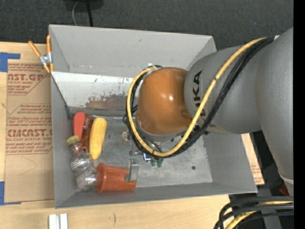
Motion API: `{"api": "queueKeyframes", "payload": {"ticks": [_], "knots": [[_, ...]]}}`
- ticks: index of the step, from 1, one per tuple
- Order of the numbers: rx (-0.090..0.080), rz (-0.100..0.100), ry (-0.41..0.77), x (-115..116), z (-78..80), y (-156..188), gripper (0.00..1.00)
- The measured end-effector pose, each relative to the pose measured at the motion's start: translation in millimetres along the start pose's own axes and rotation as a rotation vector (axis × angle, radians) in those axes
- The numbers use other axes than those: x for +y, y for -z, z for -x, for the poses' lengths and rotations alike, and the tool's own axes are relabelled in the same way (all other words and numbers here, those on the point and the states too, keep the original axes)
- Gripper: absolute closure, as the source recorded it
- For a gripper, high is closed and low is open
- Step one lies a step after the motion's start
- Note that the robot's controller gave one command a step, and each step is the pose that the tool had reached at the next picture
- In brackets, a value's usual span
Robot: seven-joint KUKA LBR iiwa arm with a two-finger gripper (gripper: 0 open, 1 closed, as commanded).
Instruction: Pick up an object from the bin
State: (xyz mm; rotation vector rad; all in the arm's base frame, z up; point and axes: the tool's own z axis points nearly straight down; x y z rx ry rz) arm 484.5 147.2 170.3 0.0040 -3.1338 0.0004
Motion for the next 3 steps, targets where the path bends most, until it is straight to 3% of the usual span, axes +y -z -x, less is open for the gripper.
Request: {"api": "queueKeyframes", "payload": {"ticks": [1, 2, 3], "knots": [[-0.007, 0.001, -0.001, -0.6, 1.9, 4.0, 0.0], [-0.011, 0.001, 0.073, 0.7, 6.3, -33.7, 0.0], [-0.005, 0.001, 0.096, 21.1, -3.7, -101.4, 1.0]]}}
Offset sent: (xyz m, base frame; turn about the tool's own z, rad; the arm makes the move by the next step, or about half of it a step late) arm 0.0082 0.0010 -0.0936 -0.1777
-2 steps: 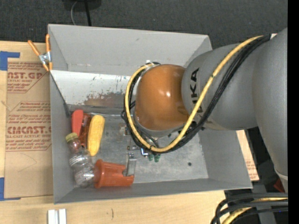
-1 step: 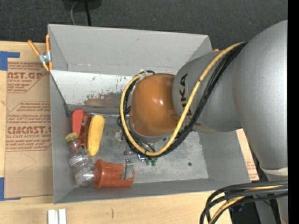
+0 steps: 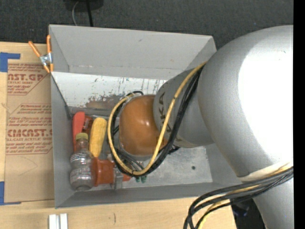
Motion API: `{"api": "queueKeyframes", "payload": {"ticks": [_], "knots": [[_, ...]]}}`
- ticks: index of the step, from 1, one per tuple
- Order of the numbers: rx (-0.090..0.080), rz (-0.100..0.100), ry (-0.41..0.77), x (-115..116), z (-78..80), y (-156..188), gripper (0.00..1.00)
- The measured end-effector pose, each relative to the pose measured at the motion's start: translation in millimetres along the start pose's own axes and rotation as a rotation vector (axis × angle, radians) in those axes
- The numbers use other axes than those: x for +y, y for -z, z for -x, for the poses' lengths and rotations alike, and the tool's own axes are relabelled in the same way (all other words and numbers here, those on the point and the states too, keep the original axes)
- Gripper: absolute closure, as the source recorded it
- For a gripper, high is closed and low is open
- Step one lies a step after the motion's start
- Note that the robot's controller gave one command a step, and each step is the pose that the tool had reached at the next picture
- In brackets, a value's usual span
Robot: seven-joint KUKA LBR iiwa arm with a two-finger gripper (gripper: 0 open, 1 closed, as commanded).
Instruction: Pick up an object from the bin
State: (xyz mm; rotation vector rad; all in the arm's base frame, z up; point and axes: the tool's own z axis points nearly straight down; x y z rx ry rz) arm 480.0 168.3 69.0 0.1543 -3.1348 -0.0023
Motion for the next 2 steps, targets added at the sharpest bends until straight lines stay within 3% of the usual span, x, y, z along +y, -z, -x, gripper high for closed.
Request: {"api": "queueKeyframes", "payload": {"ticks": [1, 2], "knots": [[0.0, 0.0, -0.001, -0.2, 0.0, 0.0, 1.0], [-0.008, 0.001, 0.016, 2.2, 1.6, 191.4, 1.0]]}}
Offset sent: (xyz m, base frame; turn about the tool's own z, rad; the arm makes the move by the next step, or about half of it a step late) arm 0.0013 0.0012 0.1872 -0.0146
